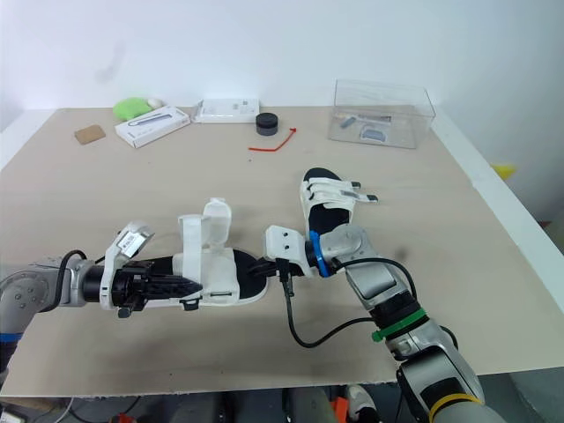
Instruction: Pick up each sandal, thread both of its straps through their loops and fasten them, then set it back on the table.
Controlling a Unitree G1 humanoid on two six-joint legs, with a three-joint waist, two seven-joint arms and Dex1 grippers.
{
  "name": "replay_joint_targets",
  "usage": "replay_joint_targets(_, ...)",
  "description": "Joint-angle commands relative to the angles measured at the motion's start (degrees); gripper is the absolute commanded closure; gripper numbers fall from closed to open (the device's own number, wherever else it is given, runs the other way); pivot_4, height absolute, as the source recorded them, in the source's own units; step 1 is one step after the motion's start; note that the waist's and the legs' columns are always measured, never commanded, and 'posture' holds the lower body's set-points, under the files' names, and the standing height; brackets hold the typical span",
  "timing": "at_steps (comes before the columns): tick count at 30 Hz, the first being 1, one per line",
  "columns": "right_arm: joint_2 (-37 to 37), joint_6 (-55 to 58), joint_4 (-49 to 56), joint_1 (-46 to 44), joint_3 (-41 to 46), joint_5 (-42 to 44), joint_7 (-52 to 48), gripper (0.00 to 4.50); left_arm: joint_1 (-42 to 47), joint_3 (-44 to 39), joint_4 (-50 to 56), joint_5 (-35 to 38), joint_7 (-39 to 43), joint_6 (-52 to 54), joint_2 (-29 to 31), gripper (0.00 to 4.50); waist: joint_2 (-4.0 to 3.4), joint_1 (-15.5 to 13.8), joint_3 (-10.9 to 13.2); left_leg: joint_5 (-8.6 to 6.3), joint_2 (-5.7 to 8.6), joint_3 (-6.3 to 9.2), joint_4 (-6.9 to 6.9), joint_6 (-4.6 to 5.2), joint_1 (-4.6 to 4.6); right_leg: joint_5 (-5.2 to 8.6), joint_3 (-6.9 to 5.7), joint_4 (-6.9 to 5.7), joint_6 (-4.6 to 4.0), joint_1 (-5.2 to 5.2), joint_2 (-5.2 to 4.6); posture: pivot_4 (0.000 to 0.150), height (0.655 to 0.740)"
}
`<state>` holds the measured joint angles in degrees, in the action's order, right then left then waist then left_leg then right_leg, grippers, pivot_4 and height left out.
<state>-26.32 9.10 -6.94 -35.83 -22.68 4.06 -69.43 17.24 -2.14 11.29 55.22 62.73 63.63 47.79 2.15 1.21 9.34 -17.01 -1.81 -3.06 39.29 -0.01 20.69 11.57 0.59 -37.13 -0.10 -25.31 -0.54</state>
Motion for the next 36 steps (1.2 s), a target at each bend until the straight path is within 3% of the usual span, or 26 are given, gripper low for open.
replay_joint_targets(1,-0.61,-0.02,-0.75,-0.11,-0.15,-1.17,0.32,4.50,-0.46,-0.41,1.22,-0.04,-1.01,0.37,-0.28,4.48,0.00,0.00,0.00,0.00,0.00,0.00,0.00,0.00,0.00,0.00,0.00,0.00,0.01,0.00,-0.01,0.150,0.7400)
replay_joint_targets(4,-0.65,-0.24,-0.88,-0.16,-0.16,-1.21,0.23,4.50,-0.21,-1.24,2.17,0.39,-0.92,-0.25,-0.28,3.67,0.00,0.00,0.00,0.00,0.00,0.00,0.00,0.00,0.00,0.00,0.00,0.00,0.02,0.01,-0.02,0.150,0.7400)
replay_joint_targets(8,-0.66,-0.47,-1.22,-0.33,-0.14,-1.26,0.12,4.50,0.90,-2.02,2.91,1.73,0.78,0.47,1.32,1.86,0.00,0.00,0.00,0.00,0.00,0.00,0.00,0.00,0.00,-0.01,0.00,0.00,0.02,0.01,-0.02,0.150,0.7400)
replay_joint_targets(14,-0.64,-0.56,-1.49,-0.60,-0.05,-1.29,0.10,4.50,2.93,-2.88,1.82,1.83,2.38,0.48,3.10,1.86,0.00,0.00,0.00,0.01,0.02,0.01,0.00,0.00,0.00,-0.01,-0.02,0.00,0.03,0.00,0.00,0.150,0.7400)
replay_joint_targets(28,-0.54,-0.86,-2.03,-0.86,0.02,-1.41,0.27,4.50,9.33,-5.60,-3.98,0.88,-3.85,-1.84,-3.52,1.86,0.05,0.00,0.03,0.01,0.03,0.00,0.01,0.00,0.01,-0.03,-0.01,0.00,0.04,0.00,0.00,0.150,0.7400)
replay_joint_targets(30,-0.47,-0.86,-2.07,-0.92,-0.02,-1.43,0.31,4.50,9.76,-5.61,-4.33,0.90,-4.44,-1.75,-4.39,2.40,0.05,0.00,0.02,0.01,0.03,0.00,0.01,-0.01,0.01,-0.04,-0.01,0.00,0.06,0.01,-0.01,0.150,0.7400)
replay_joint_targets(32,-0.44,-0.87,-2.10,-0.96,-0.04,-1.43,0.30,4.50,9.39,-5.22,-4.04,0.25,-4.04,-2.20,-4.63,3.23,0.05,0.00,0.03,0.01,0.04,0.00,0.01,-0.01,0.00,-0.04,0.00,0.00,0.06,0.01,-0.01,0.150,0.7400)
replay_joint_targets(33,-0.44,-0.89,-2.12,-0.97,-0.03,-1.43,0.29,4.50,9.01,-4.99,-3.75,0.01,-3.65,-2.35,-4.52,3.36,0.05,0.00,0.03,0.01,0.03,0.00,0.01,-0.01,0.01,-0.04,0.00,0.00,0.06,0.00,-0.01,0.150,0.7400)
replay_joint_targets(34,-0.46,-0.91,-2.13,-0.97,-0.03,-1.44,0.28,4.50,8.57,-4.76,-3.40,-0.16,-3.24,-2.44,-4.29,4.11,0.05,0.00,0.02,0.01,0.03,0.00,0.01,-0.01,0.01,-0.03,-0.01,0.00,0.05,0.00,0.00,0.150,0.7400)
replay_joint_targets(36,-0.54,-0.90,-2.13,-0.96,0.01,-1.43,0.24,4.50,7.59,-4.75,-2.58,0.30,-2.49,-1.95,-3.86,4.44,0.05,0.00,0.03,0.01,0.03,0.00,0.01,0.00,0.01,-0.03,0.00,0.00,0.04,0.00,0.00,0.150,0.7400)
